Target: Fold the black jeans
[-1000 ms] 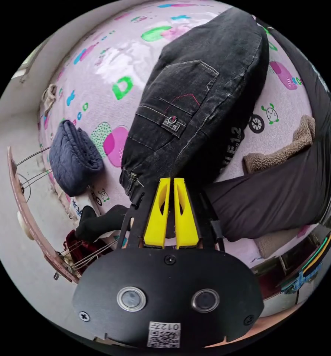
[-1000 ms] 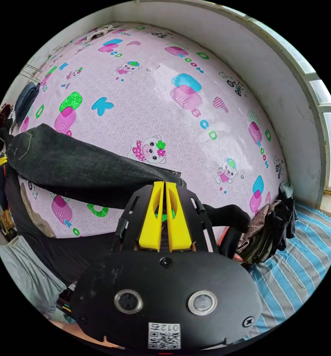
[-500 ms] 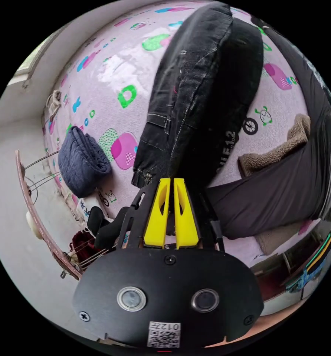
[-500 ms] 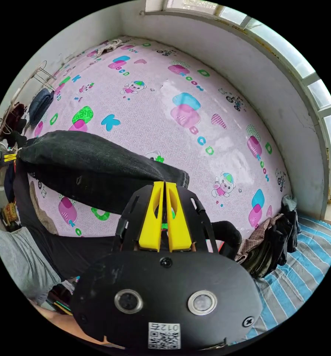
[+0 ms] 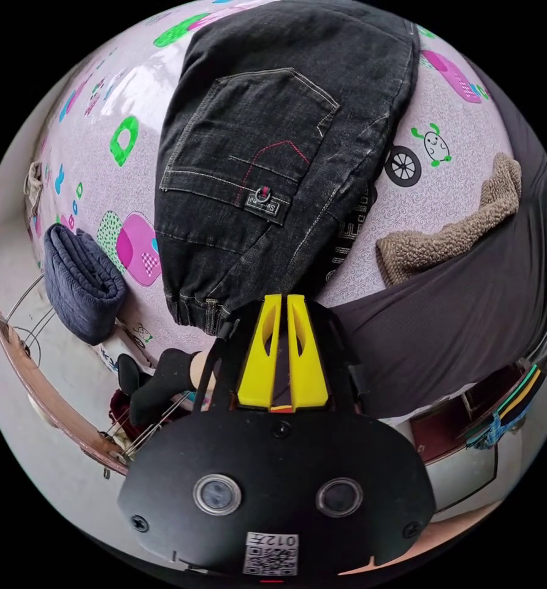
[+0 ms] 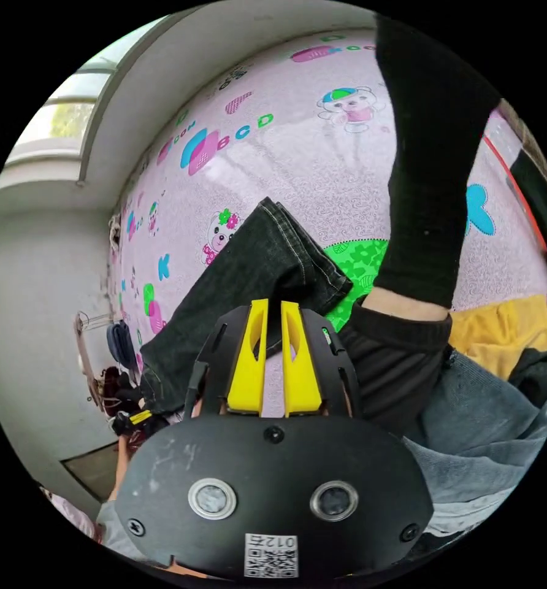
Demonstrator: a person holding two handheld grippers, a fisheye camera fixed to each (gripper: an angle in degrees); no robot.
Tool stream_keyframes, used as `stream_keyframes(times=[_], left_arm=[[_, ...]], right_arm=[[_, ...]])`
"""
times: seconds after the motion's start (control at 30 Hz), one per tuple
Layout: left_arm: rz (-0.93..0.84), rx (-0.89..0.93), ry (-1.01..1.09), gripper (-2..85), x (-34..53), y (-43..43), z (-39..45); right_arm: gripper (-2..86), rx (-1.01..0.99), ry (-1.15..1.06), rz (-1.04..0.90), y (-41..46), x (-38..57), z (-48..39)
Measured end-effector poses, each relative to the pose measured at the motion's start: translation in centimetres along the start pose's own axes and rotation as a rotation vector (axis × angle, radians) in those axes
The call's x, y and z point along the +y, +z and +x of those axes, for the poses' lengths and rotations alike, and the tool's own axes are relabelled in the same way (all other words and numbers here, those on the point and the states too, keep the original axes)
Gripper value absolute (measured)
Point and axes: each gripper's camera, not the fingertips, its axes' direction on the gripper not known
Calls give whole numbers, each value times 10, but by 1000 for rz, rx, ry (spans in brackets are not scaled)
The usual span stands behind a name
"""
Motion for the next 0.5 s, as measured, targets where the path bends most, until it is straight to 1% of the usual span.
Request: stream_keyframes(times=[0.13,0.33,0.43,0.5], left_arm=[[13,3,-28,0,1,13,-3],[-19,-13,-14,0,-9,40,2],[-32,-8,-14,0,-13,56,6],[-40,-5,-13,1,-15,65,9]], right_arm=[[59,49,44,64,-14,-27,-29],[78,94,-76,29,-22,-92,-120],[66,55,-94,-43,-13,-122,-163],[30,35,-149,-1,-27,-134,-211]])
